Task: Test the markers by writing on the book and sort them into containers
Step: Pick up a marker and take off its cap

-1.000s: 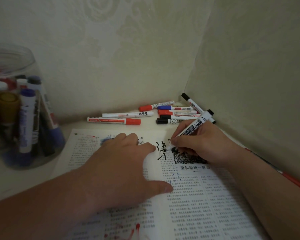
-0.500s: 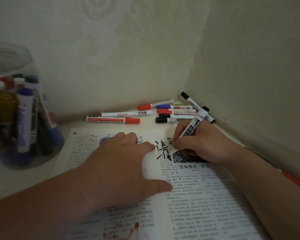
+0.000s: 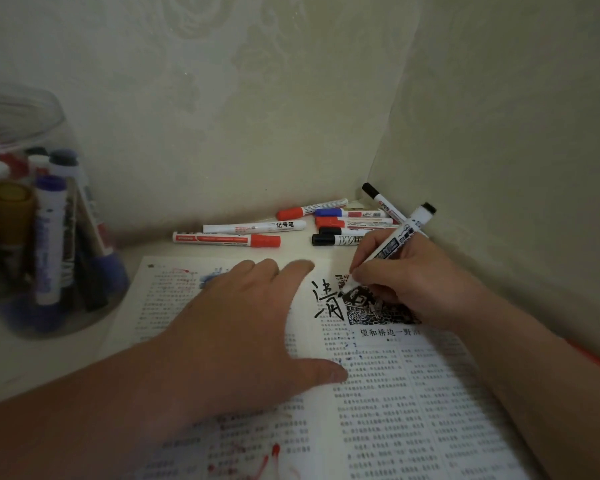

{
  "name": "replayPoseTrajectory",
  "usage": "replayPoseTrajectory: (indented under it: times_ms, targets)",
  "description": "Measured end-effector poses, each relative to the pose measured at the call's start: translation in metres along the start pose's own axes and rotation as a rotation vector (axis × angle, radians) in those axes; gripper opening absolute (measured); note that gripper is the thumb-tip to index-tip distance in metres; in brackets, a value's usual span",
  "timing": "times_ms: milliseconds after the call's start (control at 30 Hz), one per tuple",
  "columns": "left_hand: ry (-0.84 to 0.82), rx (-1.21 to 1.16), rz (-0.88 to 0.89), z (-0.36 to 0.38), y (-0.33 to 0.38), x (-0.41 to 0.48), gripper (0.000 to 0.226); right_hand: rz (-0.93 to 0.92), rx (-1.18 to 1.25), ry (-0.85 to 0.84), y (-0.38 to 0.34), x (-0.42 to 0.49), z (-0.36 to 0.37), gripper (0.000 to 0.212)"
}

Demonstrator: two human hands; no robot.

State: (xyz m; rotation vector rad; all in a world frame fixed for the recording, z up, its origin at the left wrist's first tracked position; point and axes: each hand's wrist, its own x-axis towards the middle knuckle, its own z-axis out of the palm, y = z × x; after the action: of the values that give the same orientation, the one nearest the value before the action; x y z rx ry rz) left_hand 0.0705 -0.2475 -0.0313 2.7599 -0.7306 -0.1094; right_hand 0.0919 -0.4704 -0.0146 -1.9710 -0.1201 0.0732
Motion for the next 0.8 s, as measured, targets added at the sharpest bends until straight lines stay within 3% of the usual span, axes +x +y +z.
replayPoseTrajectory:
  times_ms: [67, 200, 367, 633, 800]
  targets:
    - [0.075, -0.165, 0.039, -0.002, 0.002, -0.002, 0.113, -0.072, 0.221, 0.001, -0.001, 0.000, -0.001, 0.008]
    - [0.165, -0.512, 0.123, -0.001, 0.003, -0.002, 0.083, -0.203, 0.492, -0.119, -0.014, -0.007, -0.002, 0.020]
    - [0.081, -0.649, 0.182, -0.002, 0.004, -0.003, 0.089, -0.198, 0.427, -0.162, -0.027, -0.018, 0.006, 0.011]
    - [0.058, -0.625, 0.219, -0.004, 0.007, -0.007, 0.087, -0.162, 0.263, -0.144, -0.029, -0.021, 0.014, 0.015]
    - [0.142, -0.621, 0.222, 0.001, 0.004, -0.004, 0.059, -0.105, 0.309, -0.204, -0.028, -0.021, 0.016, 0.025]
